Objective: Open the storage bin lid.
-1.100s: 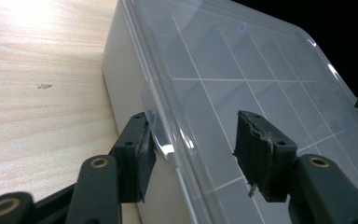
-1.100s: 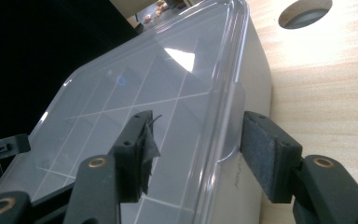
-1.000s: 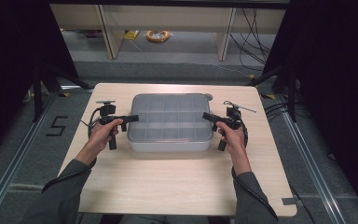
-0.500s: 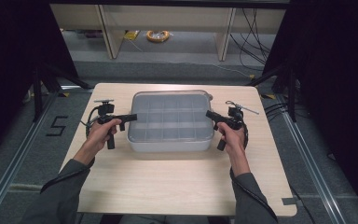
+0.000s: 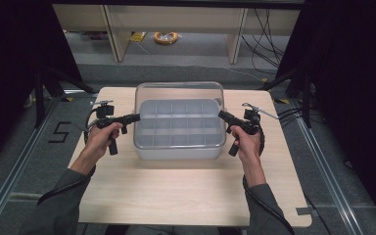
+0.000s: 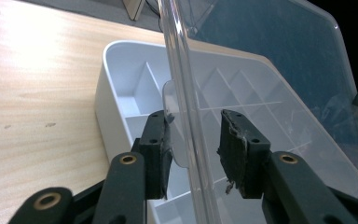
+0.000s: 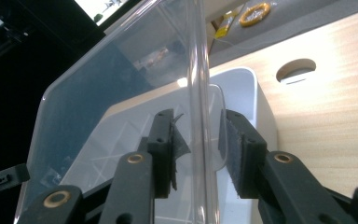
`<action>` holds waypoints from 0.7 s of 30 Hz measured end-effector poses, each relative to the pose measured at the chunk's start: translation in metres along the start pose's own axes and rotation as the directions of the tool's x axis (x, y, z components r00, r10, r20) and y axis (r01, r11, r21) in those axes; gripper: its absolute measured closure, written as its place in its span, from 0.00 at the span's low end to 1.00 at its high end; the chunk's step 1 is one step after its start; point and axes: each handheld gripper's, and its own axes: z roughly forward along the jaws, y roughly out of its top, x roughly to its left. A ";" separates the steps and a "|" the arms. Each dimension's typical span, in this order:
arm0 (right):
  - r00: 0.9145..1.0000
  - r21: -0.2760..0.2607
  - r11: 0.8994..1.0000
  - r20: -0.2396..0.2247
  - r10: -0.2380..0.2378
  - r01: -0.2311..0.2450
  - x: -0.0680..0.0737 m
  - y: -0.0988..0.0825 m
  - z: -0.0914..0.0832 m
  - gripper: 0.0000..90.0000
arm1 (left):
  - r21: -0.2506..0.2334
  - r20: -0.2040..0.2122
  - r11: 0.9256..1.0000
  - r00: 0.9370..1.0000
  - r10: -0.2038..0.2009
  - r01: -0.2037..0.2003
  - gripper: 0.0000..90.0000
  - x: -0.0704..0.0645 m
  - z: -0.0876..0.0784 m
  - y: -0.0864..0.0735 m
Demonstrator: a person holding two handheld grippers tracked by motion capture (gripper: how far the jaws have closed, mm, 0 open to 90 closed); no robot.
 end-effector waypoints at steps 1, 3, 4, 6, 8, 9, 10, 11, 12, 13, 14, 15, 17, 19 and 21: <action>1.000 0.000 1.000 -0.001 0.020 -0.020 0.003 0.000 -0.003 0.74 | -0.002 0.001 1.000 1.000 0.007 -0.007 0.69 -0.002 -0.002 0.000; 1.000 -0.008 1.000 -0.007 0.005 -0.005 0.006 0.002 -0.007 0.74 | -0.007 0.006 1.000 1.000 0.016 -0.016 0.69 -0.006 -0.007 0.001; 1.000 -0.016 1.000 -0.008 -0.001 0.001 0.006 0.002 -0.009 0.74 | -0.007 0.009 1.000 1.000 0.025 -0.025 0.69 -0.008 -0.009 0.001; 1.000 -0.021 1.000 -0.013 -0.010 0.010 0.008 0.003 -0.014 0.74 | -0.006 0.012 0.999 0.999 0.035 -0.035 0.69 -0.011 -0.012 0.000; 1.000 -0.016 1.000 -0.012 0.022 -0.022 0.011 0.002 -0.019 0.74 | -0.007 0.017 0.999 0.999 0.038 -0.038 0.70 -0.014 -0.015 -0.001; 1.000 -0.018 1.000 -0.016 0.017 -0.017 0.012 0.002 -0.022 0.74 | -0.008 0.021 0.999 0.999 0.041 -0.041 0.70 -0.015 -0.016 -0.002; 1.000 -0.025 1.000 -0.022 -0.015 0.015 0.011 0.002 -0.024 0.75 | -0.007 0.021 0.999 0.999 0.043 -0.043 0.70 -0.015 -0.018 -0.003; 1.000 -0.025 1.000 -0.022 -0.015 0.015 0.011 0.002 -0.024 0.75 | -0.007 0.021 0.999 0.999 0.043 -0.043 0.70 -0.015 -0.018 -0.003; 1.000 -0.016 1.000 -0.023 0.017 -0.017 0.015 0.000 -0.031 0.75 | 0.001 0.037 0.999 0.999 0.038 -0.038 0.70 -0.016 -0.020 -0.006; 1.000 -0.024 1.000 -0.019 -0.017 0.016 0.014 0.000 -0.034 0.75 | 0.002 0.043 0.999 0.999 0.034 -0.034 0.70 -0.016 -0.022 -0.008; 0.999 -0.023 1.000 -0.031 -0.008 0.007 0.015 -0.001 -0.037 0.75 | 0.005 0.049 0.999 0.998 0.035 -0.035 0.70 -0.016 -0.023 -0.010; 0.999 -0.024 1.000 -0.031 -0.011 0.011 0.016 -0.002 -0.040 0.75 | 0.009 0.051 0.999 0.998 0.040 -0.040 0.70 -0.017 -0.025 -0.012; 0.999 -0.019 1.000 -0.037 -0.004 0.003 0.019 -0.005 -0.045 0.75 | 0.011 0.055 0.999 0.997 0.051 -0.052 0.70 -0.019 -0.028 -0.015; 0.999 -0.015 1.000 -0.041 -0.019 0.018 0.020 -0.008 -0.050 0.75 | 0.013 0.071 0.999 0.996 0.046 -0.047 0.70 -0.021 -0.033 -0.018; 0.999 -0.019 0.999 -0.034 -0.033 0.032 0.020 -0.010 -0.052 0.75 | 0.019 0.081 0.999 0.996 0.044 -0.046 0.71 -0.021 -0.035 -0.019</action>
